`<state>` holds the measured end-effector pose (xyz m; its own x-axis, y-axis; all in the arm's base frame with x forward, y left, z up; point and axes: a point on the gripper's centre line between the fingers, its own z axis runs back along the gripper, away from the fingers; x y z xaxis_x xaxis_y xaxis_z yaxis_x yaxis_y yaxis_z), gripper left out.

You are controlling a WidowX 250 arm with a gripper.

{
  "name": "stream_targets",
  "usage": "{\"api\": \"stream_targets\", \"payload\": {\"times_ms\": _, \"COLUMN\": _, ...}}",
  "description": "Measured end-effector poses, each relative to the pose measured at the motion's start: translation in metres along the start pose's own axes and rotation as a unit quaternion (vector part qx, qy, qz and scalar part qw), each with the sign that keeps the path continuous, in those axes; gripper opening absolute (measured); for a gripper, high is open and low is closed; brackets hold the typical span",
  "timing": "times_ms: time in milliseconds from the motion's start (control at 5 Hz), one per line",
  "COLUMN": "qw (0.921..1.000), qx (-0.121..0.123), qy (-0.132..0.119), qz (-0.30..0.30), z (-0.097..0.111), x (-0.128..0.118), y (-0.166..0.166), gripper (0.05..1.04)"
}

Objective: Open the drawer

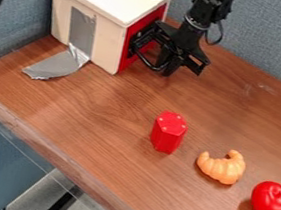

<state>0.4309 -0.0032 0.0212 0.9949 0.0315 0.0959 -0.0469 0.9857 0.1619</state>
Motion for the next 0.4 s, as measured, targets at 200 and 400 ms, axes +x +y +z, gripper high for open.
{"api": "stream_targets", "payload": {"times_ms": 200, "qw": 0.9998, "qx": -0.017, "qy": -0.003, "qz": -0.014, "z": 0.004, "x": -0.001, "y": -0.023, "gripper": 0.138}}
{"api": "stream_targets", "payload": {"times_ms": 400, "qw": 0.999, "qx": -0.033, "qy": -0.008, "qz": -0.027, "z": 0.008, "x": -0.002, "y": -0.046, "gripper": 0.138}}
